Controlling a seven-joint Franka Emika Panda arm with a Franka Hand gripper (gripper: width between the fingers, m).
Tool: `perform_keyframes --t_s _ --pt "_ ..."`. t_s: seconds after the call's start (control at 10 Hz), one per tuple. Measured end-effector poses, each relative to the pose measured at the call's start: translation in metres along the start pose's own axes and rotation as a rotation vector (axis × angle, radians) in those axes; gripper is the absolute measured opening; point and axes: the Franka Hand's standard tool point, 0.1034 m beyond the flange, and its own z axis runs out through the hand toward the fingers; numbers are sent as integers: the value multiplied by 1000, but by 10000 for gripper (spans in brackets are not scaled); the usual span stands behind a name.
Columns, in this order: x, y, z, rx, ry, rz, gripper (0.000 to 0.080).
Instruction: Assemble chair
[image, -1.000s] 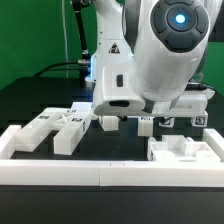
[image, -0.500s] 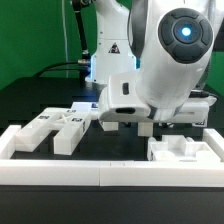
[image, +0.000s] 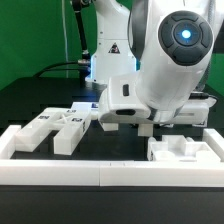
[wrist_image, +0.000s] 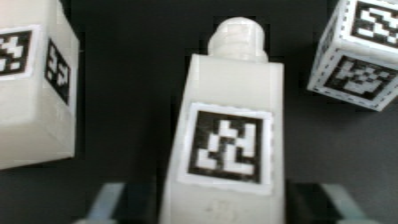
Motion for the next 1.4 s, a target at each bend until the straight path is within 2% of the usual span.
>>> perform_keyframes --t_s 0.4,0.7,1.0,1.1,1.3,1.4 --pt "0 0 -2 0 2 -1 289" --pt "0 0 -19 2 11 -2 289" --pt "-9 -3 -56 -1 9 -9 290" --pt "-6 -3 -65 -7 36 -12 290" --pt "0 -3 -61 -6 80 -10 291" --pt "8 -3 -67 -5 156 -11 291"
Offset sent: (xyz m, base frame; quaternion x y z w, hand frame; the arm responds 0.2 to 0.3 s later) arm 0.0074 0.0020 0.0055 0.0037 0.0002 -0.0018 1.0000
